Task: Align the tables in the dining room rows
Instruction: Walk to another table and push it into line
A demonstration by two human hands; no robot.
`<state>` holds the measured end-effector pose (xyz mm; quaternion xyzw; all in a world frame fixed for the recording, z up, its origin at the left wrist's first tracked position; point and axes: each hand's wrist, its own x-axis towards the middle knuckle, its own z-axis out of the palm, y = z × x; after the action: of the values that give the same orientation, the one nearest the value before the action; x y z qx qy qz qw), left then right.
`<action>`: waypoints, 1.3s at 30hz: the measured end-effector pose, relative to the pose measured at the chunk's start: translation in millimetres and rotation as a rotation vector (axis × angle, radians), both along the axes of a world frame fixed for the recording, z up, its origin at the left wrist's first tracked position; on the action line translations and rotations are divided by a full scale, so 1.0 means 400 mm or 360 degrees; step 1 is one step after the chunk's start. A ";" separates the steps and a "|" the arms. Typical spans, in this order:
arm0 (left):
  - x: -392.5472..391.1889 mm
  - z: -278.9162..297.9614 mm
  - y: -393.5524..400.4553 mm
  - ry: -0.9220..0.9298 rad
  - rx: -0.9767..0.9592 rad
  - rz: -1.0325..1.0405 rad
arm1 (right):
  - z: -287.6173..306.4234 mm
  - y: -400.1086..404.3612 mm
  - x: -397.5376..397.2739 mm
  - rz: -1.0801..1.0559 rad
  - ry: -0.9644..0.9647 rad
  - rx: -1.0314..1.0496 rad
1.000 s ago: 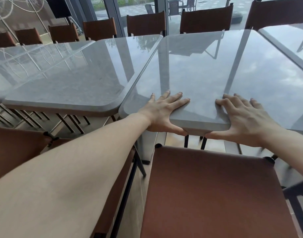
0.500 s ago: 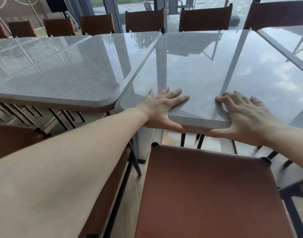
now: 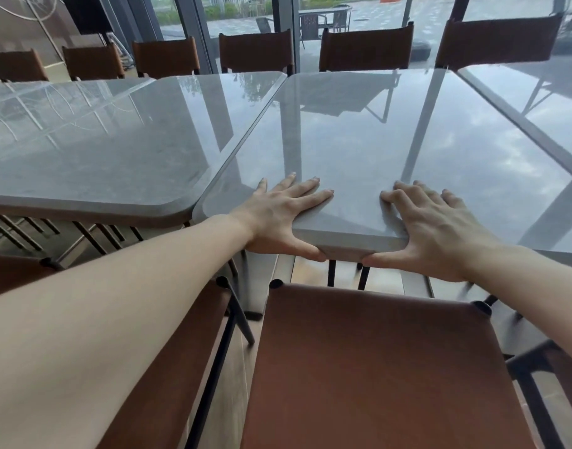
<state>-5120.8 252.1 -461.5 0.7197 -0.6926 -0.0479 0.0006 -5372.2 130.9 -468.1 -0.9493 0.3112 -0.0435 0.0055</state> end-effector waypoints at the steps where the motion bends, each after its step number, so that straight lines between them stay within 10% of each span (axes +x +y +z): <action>1: 0.002 -0.001 0.000 -0.0003 0.0002 0.0000 | -0.001 0.000 0.002 0.0001 0.0002 0.0003; 39: 0.019 0.003 -0.038 -0.0007 0.0027 0.0003 | 0.013 -0.031 0.019 0.0022 0.0023 0.0024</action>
<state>-5113.1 236.9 -460.4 0.7204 -0.6915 -0.0522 -0.0071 -5364.6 118.6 -462.9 -0.9517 0.3048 -0.0344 0.0108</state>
